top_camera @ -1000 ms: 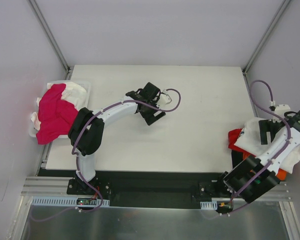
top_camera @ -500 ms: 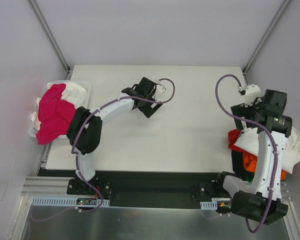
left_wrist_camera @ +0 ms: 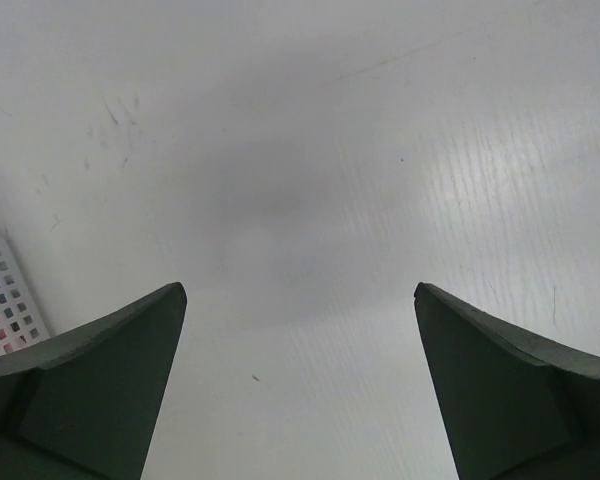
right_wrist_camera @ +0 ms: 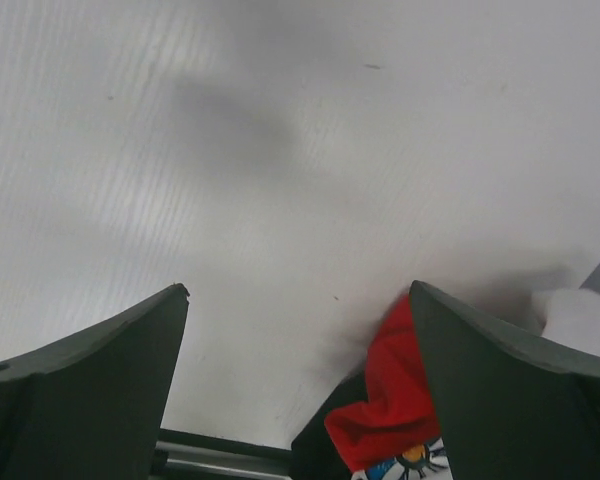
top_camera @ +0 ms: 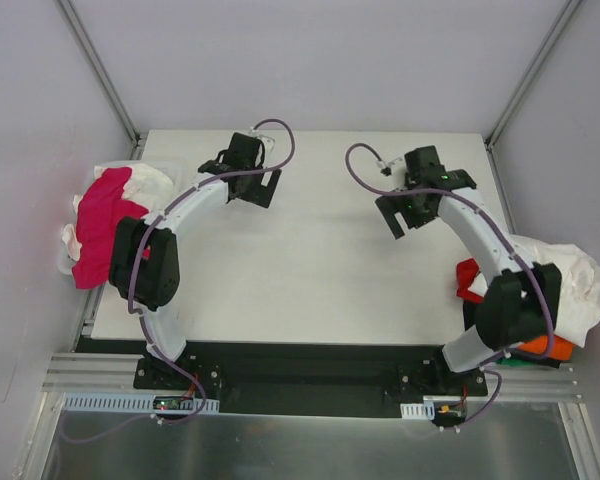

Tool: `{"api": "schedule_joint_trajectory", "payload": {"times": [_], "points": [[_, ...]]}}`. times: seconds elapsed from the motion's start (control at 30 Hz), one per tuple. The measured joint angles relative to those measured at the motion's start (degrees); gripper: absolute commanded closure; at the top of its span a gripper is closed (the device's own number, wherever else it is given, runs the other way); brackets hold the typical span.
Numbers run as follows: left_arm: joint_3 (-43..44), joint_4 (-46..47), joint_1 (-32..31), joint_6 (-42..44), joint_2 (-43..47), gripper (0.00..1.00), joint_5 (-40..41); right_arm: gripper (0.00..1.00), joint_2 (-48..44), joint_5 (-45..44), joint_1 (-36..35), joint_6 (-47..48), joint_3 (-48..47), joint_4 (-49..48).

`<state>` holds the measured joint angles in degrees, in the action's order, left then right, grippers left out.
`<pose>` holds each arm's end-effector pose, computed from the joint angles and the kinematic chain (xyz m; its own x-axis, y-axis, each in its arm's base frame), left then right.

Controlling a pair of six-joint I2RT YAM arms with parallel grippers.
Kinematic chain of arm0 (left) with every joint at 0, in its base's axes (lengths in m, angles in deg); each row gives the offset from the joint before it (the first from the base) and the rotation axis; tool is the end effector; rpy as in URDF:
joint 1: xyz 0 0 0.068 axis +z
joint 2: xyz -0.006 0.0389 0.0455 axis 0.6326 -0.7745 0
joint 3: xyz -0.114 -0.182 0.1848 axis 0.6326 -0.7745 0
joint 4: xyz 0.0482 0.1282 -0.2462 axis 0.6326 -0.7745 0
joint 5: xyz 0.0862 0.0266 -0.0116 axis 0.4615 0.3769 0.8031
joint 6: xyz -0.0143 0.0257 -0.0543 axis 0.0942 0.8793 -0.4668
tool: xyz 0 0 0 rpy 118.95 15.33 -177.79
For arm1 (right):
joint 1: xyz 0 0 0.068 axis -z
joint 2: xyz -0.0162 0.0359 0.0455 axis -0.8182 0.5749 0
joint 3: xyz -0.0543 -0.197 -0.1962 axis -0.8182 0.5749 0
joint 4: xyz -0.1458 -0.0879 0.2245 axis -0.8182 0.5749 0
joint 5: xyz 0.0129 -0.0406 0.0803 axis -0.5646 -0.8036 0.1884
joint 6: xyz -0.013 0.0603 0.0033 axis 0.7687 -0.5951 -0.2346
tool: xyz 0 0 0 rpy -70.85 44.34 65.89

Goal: Fold and stack the t-shirts
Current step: Put the neatly folded tshirt into the corner of the board with the right arm

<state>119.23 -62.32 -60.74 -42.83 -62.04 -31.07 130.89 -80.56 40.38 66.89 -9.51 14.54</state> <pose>0.4196 -0.1589 0.2659 -0.5926 0.3267 -0.7362 0.3277 0.9328 0.1501 0.3266 0.0809 0.3026 -0.5747 -0.6962 -0.4301 -0.6078 0.7151 -0.3453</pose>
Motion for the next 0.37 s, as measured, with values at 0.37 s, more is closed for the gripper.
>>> {"api": "schedule_joint_trajectory", "payload": {"times": [0.37], "points": [[-2.0,-0.1,-1.0,0.1,0.7,0.01,0.8,0.04,13.9,-1.6,-11.2,-1.5,-6.8,-2.1]]}}
